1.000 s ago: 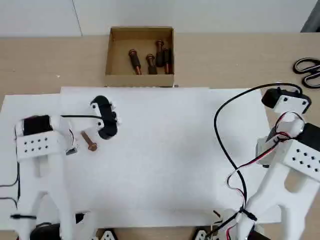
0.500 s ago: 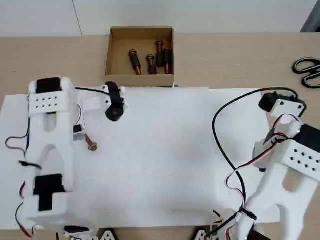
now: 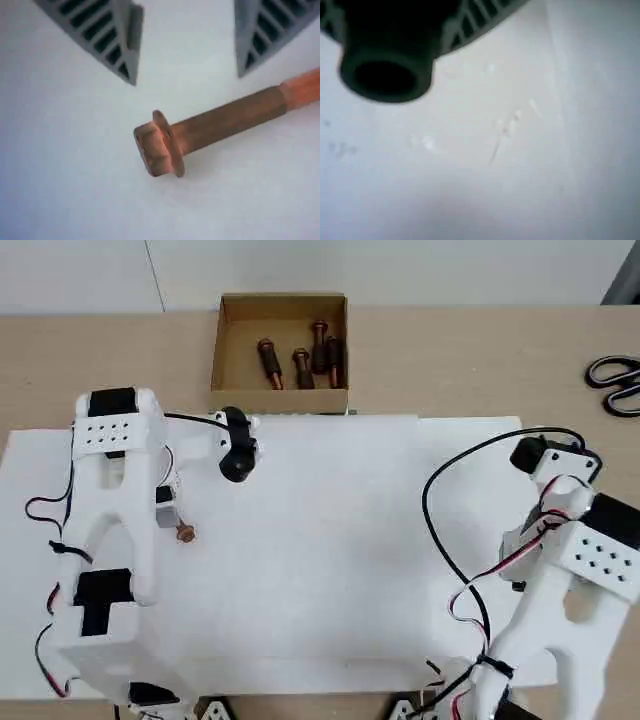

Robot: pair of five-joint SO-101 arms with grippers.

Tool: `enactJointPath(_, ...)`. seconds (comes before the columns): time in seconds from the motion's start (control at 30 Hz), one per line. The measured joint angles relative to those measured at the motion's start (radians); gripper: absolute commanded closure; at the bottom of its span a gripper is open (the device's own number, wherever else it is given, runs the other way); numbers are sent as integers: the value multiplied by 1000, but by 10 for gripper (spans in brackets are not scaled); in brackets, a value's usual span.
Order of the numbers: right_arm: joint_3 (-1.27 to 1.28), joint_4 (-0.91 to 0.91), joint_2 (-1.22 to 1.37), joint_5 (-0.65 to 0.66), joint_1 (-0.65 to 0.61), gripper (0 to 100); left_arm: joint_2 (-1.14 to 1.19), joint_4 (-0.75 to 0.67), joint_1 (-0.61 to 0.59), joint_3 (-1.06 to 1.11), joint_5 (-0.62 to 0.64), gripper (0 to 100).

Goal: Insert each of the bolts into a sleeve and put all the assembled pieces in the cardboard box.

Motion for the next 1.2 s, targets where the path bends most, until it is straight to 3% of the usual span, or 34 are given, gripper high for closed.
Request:
enactJointPath(0.33, 0, -14, 0, 0, 0, 995, 14, -153, 0, 0, 0, 866)
enactJointPath(1.2, 0, -14, 0, 0, 0, 995, 69, -138, -64, 3, 6, 830)
